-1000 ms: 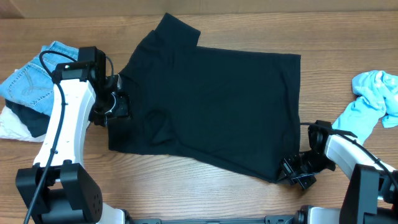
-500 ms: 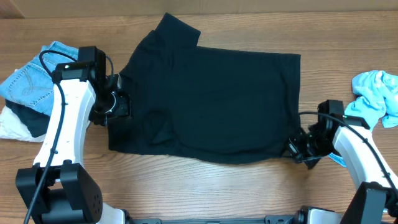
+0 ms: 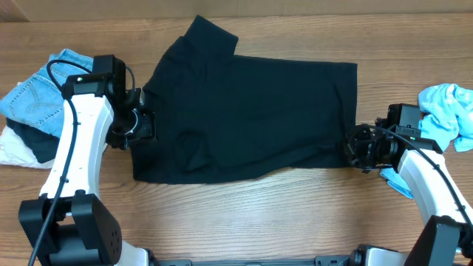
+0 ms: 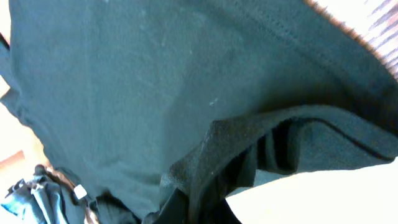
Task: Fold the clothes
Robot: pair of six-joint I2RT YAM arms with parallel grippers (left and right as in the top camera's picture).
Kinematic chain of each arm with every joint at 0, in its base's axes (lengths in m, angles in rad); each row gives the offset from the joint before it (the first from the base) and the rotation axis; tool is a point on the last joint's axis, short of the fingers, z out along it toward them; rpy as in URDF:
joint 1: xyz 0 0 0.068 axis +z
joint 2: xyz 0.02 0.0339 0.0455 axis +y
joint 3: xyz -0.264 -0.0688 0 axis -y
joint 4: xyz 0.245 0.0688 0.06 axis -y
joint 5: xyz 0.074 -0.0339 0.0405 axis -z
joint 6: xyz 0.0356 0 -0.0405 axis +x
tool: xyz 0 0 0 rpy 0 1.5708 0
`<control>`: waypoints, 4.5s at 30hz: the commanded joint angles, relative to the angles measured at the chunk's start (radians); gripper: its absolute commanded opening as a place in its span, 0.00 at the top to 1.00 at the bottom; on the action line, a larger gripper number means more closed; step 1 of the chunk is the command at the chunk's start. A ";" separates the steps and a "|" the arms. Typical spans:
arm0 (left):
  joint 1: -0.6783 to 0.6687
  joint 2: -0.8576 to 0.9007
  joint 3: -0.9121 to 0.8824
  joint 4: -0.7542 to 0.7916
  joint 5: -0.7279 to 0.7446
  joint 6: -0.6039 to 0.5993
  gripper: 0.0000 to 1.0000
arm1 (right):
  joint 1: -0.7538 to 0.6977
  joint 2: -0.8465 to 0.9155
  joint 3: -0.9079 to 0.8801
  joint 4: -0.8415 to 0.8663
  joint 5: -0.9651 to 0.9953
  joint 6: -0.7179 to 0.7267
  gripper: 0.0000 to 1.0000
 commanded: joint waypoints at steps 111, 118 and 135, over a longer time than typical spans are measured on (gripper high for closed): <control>-0.283 0.178 0.177 0.246 -0.276 0.098 0.85 | -0.031 0.097 -0.125 0.084 0.197 -0.191 0.71; -0.283 0.178 0.177 0.232 -0.268 0.111 0.74 | -0.044 0.097 -0.108 0.027 0.307 -0.187 0.96; -0.296 0.180 0.044 0.089 0.014 0.285 0.67 | -0.047 0.097 -0.082 -0.036 0.428 -0.160 0.96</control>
